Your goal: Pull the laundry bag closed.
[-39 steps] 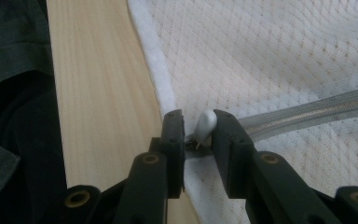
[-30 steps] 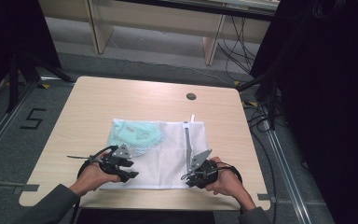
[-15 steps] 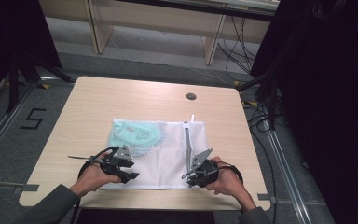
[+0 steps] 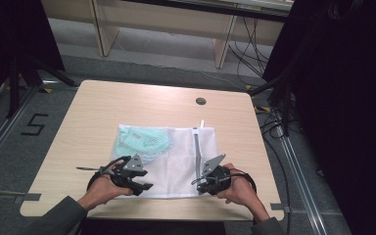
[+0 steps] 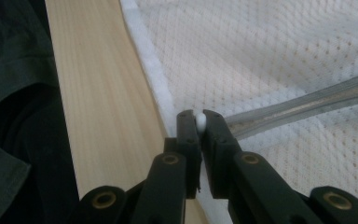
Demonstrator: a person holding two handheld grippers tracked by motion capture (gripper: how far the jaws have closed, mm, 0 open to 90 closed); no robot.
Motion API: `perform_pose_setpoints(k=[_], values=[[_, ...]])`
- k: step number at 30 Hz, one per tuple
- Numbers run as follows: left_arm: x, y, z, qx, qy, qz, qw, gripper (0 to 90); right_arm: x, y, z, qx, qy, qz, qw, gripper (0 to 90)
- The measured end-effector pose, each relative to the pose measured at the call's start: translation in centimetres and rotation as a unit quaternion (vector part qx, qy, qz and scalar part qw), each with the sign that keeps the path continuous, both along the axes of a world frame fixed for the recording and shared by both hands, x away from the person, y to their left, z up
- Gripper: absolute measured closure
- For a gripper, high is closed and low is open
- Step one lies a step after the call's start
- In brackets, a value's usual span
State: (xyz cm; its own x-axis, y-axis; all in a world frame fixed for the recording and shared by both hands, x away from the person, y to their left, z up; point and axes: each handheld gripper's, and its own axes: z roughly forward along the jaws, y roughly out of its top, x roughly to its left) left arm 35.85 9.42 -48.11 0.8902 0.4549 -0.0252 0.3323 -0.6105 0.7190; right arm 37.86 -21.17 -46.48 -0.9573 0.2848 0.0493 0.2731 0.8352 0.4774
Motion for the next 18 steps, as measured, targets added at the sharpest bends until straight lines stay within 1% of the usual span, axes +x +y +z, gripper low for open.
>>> perform_pose_setpoints(k=[2,3,4,5,6,7,8,9,10,11,12,13,14,15,17,18], values=[[-0.5,-1.2,-0.1,-0.017,-0.005,-0.003,0.9998,46.6,0.0,0.0,0.1,0.005,0.001,-0.007,1.0000,86.6],[-0.8,-2.3,-0.2,-0.021,-0.006,-0.011,0.9997,45.5,0.0,-0.1,0.4,0.010,0.001,-0.013,0.9999,86.5],[-1.0,-2.8,-0.3,-0.024,-0.010,-0.015,0.9995,45.8,0.2,-0.1,0.5,0.013,-0.006,-0.009,0.9999,86.5],[-1.1,-3.4,-0.4,-0.029,-0.012,-0.016,0.9994,45.9,0.1,-0.1,0.6,0.015,-0.001,-0.017,0.9997,86.5],[-1.1,-3.4,-0.4,-0.029,-0.012,-0.016,0.9994,46.1,0.1,-0.1,0.6,0.015,-0.001,-0.017,0.9997,86.5],[-1.4,-4.4,-0.6,-0.041,-0.014,-0.015,0.9990,46.6,0.0,-0.1,0.8,0.018,-0.002,-0.023,0.9996,86.5],[-1.6,-4.9,-0.7,-0.037,-0.021,-0.018,0.9990,47.1,0.2,-0.1,0.8,0.022,-0.006,-0.013,0.9997,86.5],[-1.8,-5.3,-0.8,-0.032,-0.024,-0.026,0.9989,47.1,0.1,-0.1,0.9,0.021,-0.003,-0.024,0.9995,86.5],[-1.8,-5.3,-0.8,-0.032,-0.024,-0.026,0.9989,46.9,0.1,-0.1,0.9,0.021,-0.003,-0.024,0.9995,86.5],[-2.2,-6.4,-1.2,-0.039,-0.024,-0.029,0.9986,46.4,0.1,-0.2,1.0,0.022,-0.003,-0.026,0.9994,86.5],[-2.2,-6.4,-1.2,-0.039,-0.024,-0.029,0.9986,45.4,0.1,-0.2,1.0,0.022,-0.003,-0.026,0.9994,86.5],[-2.3,-6.8,-1.3,-0.033,-0.024,-0.032,0.9986,44.7,0.2,-0.2,1.2,0.023,-0.002,-0.026,0.9994,86.5],[-2.4,-7.3,-1.5,-0.035,-0.019,-0.030,0.9987,44.7,0.2,-0.2,1.2,0.023,-0.002,-0.026,0.9994,86.5],[-2.4,-7.9,-1.8,-0.025,-0.022,-0.037,0.9988,44.0,0.3,-0.2,1.2,0.028,-0.006,-0.022,0.9994,86.5],[-2.4,-8.2,-2.0,-0.023,-0.025,-0.034,0.9988,43.8,0.3,-0.2,1.2,0.029,-0.008,-0.021,0.9993,86.5],[-2.4,-8.5,-2.1,-0.029,-0.026,-0.030,0.9988,43.6,0.1,-0.3,1.3,0.027,-0.003,-0.031,0.9992,86.5]])
